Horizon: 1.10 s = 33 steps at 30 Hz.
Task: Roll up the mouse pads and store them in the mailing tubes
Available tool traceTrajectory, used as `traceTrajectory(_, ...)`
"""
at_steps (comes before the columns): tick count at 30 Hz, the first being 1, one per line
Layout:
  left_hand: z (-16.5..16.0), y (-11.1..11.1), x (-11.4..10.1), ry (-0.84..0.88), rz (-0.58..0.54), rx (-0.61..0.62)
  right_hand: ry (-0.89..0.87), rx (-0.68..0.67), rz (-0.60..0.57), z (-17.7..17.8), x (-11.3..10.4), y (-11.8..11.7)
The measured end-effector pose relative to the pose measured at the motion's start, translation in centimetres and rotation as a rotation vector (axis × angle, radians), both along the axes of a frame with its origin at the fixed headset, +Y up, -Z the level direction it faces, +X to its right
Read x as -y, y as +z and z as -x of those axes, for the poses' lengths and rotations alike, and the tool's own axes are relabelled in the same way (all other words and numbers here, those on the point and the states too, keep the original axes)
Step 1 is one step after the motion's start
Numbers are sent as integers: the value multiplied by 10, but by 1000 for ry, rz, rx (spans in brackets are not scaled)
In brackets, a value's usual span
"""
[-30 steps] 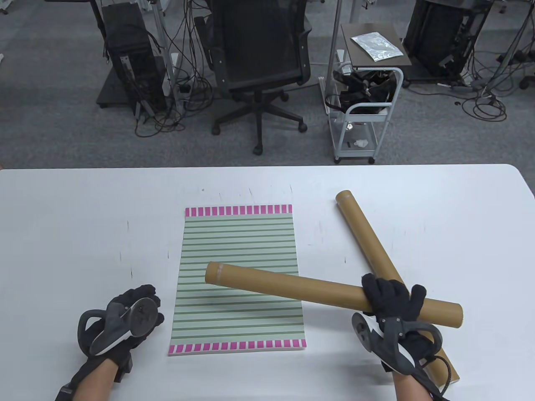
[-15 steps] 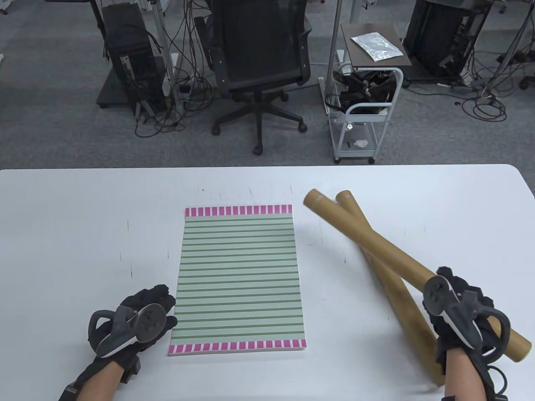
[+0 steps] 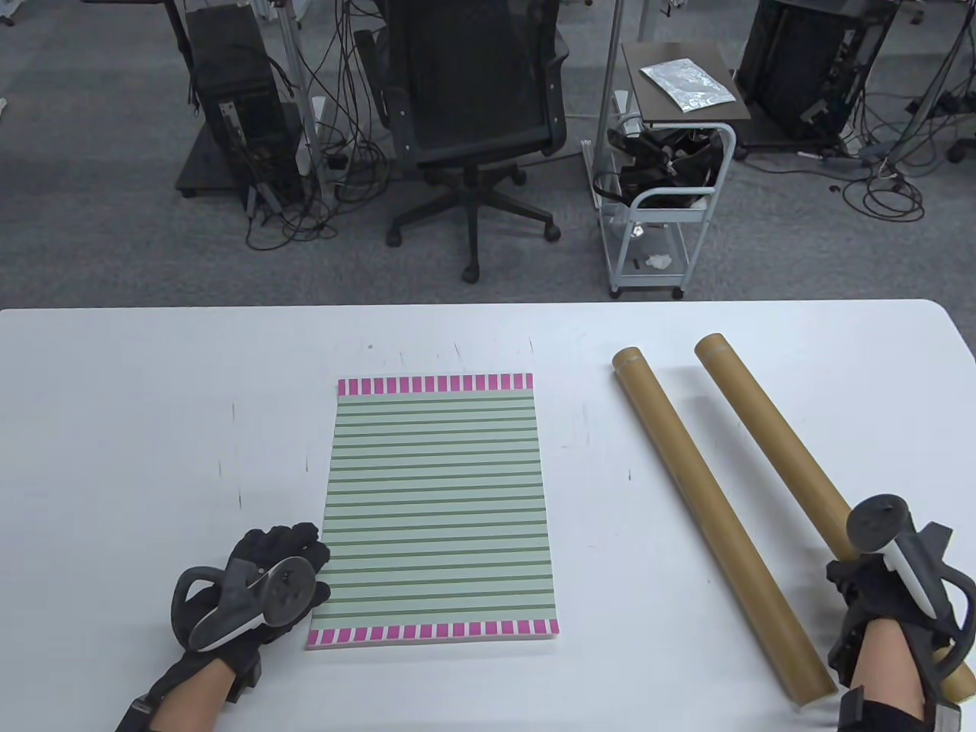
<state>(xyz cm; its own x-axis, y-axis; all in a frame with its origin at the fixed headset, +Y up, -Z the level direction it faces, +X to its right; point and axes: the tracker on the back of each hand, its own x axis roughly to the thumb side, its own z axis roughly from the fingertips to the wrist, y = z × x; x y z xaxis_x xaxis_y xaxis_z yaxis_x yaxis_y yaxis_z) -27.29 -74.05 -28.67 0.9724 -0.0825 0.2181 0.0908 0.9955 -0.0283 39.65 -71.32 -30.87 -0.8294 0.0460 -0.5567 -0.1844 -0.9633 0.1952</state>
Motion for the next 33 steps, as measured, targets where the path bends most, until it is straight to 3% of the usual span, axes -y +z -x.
traceTrajectory(2,-3,2,-1,-14,-16,20,-73,-2,47,-5,11,-7)
traceTrajectory(7,1,0,2,-10,12,15,-67,20,64,-12,24,-16)
traceTrajectory(15,5,-4,7,35,46,-6,26,-15,157,-11,27,-28)
traceTrajectory(19,5,-3,7,29,44,-12,113,-21,234,-4,21,-28)
traceTrajectory(22,3,-1,5,38,38,5,327,-66,255,16,-6,-31)
traceTrajectory(26,-10,4,1,97,46,83,398,-217,110,64,-44,-34)
traceTrajectory(28,-20,9,-2,92,49,142,368,-360,-6,104,-55,-30)
traceTrajectory(32,-46,22,1,71,87,270,333,-646,-339,198,-49,-6)
traceTrajectory(33,-51,24,2,56,96,296,298,-712,-327,217,-43,0)
